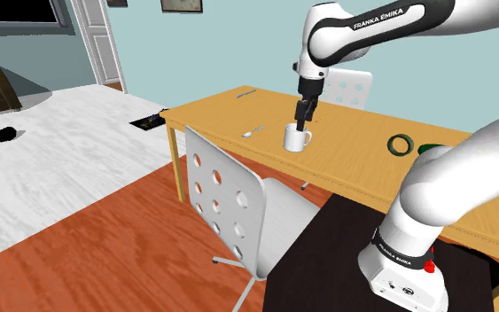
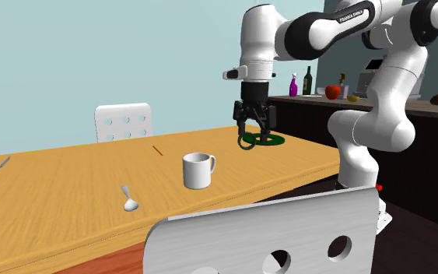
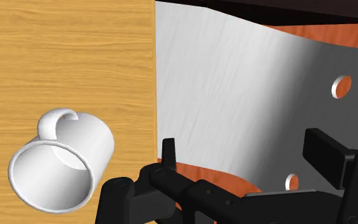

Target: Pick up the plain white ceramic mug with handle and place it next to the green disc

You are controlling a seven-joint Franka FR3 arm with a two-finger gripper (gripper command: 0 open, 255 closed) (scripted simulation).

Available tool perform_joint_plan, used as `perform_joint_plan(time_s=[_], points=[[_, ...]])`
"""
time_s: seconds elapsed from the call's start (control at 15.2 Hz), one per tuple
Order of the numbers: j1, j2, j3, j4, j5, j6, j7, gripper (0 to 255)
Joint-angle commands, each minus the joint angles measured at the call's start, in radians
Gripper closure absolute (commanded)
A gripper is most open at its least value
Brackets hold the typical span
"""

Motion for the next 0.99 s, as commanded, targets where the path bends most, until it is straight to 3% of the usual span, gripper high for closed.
perform_joint_plan(time_s=[0.0, 0.4, 0.92], points=[[-0.008, 0.066, -0.033, 0.025, -0.003, 0.049, -0.036, 0], [-0.022, 0.275, -0.124, 0.111, 0.025, 0.186, -0.147, 0], [-0.041, 0.535, -0.198, 0.256, 0.134, 0.302, -0.302, 0]])
